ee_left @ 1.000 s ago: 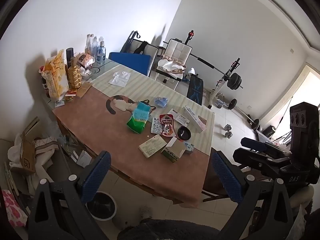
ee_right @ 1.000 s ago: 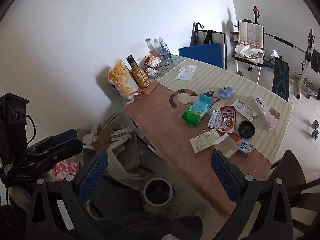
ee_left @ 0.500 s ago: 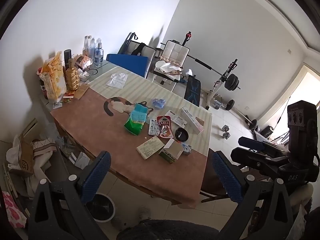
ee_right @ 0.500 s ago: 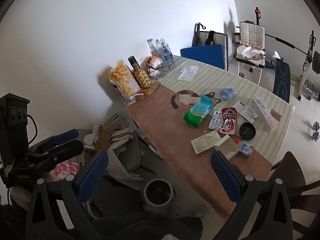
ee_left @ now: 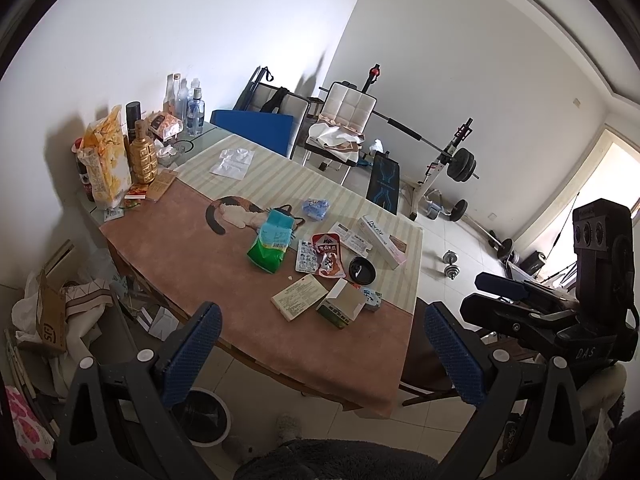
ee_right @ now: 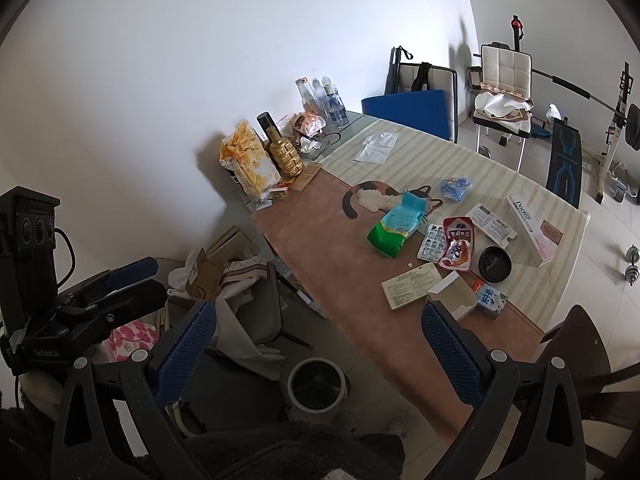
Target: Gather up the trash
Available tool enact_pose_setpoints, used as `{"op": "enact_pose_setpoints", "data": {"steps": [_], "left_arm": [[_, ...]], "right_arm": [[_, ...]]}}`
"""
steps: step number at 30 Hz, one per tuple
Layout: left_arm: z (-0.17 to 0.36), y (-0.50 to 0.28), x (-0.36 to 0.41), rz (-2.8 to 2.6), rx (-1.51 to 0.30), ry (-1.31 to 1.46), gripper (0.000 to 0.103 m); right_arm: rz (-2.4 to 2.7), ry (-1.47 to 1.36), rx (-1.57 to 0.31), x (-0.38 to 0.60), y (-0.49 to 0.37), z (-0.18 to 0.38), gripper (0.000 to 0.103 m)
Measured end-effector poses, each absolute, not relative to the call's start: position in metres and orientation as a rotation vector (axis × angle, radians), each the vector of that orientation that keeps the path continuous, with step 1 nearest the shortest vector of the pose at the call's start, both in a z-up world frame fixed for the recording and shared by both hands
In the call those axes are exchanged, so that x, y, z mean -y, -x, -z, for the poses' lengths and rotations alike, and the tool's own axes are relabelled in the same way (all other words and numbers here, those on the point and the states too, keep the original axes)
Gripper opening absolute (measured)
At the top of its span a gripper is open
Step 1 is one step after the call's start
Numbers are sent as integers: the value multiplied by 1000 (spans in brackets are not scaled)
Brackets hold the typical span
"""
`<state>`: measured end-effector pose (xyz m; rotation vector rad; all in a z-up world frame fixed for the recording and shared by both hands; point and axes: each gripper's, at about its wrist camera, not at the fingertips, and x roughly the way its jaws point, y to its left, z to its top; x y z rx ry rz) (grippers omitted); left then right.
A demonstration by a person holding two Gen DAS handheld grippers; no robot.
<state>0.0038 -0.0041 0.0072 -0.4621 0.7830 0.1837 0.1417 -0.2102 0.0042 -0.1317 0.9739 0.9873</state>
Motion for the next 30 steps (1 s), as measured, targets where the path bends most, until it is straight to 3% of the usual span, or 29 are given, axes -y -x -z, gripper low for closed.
{"op": "enact_pose_setpoints", "data": {"steps": [30], "left_arm": [[-10,-7,6,-183,-777,461,103]], "right_arm": [[-995,132,-968,203,-141,-16,103]]}}
